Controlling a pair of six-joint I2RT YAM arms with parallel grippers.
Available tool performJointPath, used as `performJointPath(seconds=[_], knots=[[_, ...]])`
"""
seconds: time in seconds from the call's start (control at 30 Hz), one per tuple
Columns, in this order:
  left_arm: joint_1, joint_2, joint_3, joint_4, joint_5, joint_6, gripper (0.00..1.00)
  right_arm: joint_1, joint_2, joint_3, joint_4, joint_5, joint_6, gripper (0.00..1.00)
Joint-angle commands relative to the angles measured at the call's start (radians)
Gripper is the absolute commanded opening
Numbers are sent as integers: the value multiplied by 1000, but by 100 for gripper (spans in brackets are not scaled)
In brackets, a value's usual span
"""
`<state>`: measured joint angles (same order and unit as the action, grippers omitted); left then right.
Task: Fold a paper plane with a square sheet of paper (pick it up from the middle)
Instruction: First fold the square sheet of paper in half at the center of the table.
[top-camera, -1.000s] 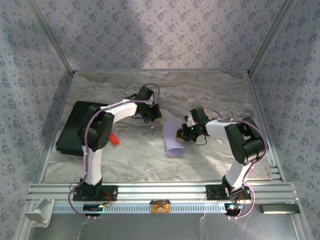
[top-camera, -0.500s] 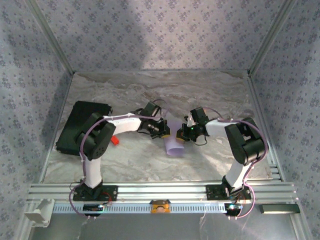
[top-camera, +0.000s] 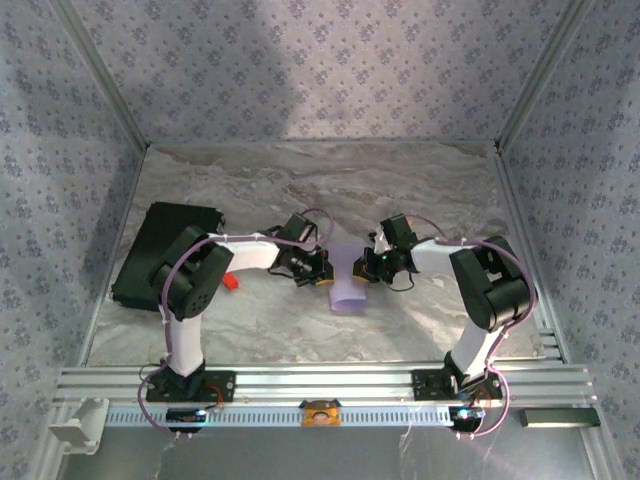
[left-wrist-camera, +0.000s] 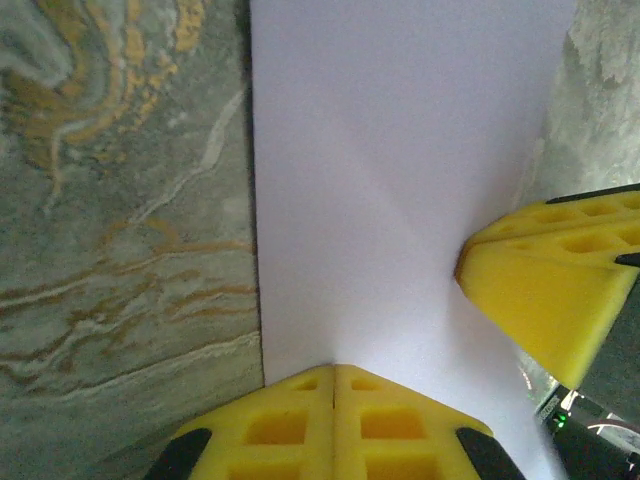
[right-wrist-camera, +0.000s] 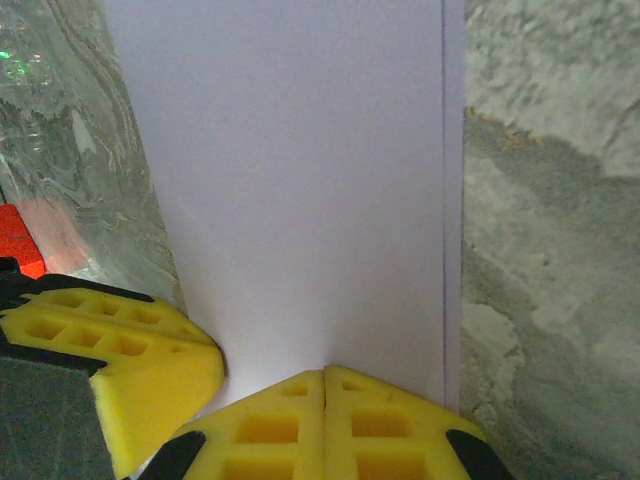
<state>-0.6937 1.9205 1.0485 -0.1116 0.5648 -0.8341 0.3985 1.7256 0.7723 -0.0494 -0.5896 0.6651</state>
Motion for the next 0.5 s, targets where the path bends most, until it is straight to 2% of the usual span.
performJointPath(seconds=[0.0,0.17,0.33,0.47], knots=[[8,11,-21,-65,-62,69,1,9,18,-42,-101,82,8,1],[9,-4,-9,-66,-55,83,2,11,17,-38,-102,81,8,1],[9,-86,-14,-27,-30,31,1,10,18,-38,-102,81,8,1],[3,-130,-94,136,27,-90,0,10,12,-37,-94,81,23,1]])
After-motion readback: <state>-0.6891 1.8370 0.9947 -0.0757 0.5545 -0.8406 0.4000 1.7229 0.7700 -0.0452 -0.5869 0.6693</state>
